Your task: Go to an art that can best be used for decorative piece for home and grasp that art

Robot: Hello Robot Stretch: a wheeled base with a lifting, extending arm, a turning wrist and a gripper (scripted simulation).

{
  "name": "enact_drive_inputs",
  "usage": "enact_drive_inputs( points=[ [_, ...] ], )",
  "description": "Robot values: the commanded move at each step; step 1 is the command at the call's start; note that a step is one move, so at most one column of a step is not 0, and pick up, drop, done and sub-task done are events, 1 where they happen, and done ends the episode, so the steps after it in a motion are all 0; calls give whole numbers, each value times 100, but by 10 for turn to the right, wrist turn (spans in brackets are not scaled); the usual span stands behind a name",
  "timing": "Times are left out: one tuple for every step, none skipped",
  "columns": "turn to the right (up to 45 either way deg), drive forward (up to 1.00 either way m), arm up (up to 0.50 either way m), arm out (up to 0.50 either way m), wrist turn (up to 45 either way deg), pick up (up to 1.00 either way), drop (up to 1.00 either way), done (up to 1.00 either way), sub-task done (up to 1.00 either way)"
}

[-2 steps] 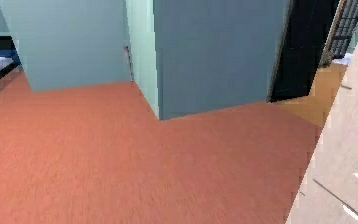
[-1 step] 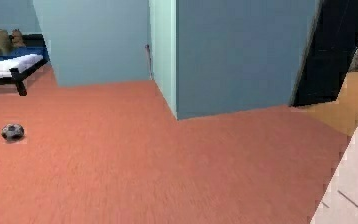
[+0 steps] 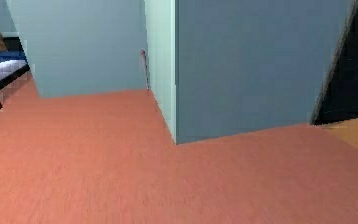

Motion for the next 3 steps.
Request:
enact_drive_inputs(
  points=[
    [240,0,0,0,0,0,0,0,0],
    [0,10,0,0,0,0,0,0,0],
    [90,0,0,0,0,0,0,0,0]
  ],
)
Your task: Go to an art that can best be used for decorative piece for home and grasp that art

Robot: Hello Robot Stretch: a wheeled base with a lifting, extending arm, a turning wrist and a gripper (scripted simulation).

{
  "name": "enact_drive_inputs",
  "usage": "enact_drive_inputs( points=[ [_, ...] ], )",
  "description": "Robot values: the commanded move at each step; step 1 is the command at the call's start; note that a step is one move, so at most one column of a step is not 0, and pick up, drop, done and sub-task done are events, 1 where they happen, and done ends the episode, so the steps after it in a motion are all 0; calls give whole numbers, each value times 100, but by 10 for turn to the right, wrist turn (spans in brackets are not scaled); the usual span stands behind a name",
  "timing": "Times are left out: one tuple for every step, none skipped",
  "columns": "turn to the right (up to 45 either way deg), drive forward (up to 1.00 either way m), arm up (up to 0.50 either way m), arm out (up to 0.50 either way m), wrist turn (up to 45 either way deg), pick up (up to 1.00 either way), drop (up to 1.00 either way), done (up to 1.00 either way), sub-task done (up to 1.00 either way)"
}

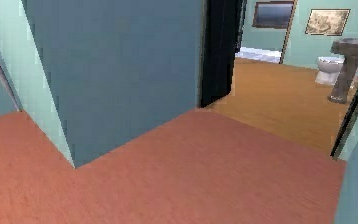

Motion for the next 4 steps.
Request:
enact_drive_inputs(
  points=[
    [30,0,0,0,0,0,0,0,0],
    [0,50,0,0,0,0,0,0,0],
    [210,0,0,0,0,0,0,0,0],
    [0,100,0,0,0,0,0,0,0]
  ],
)
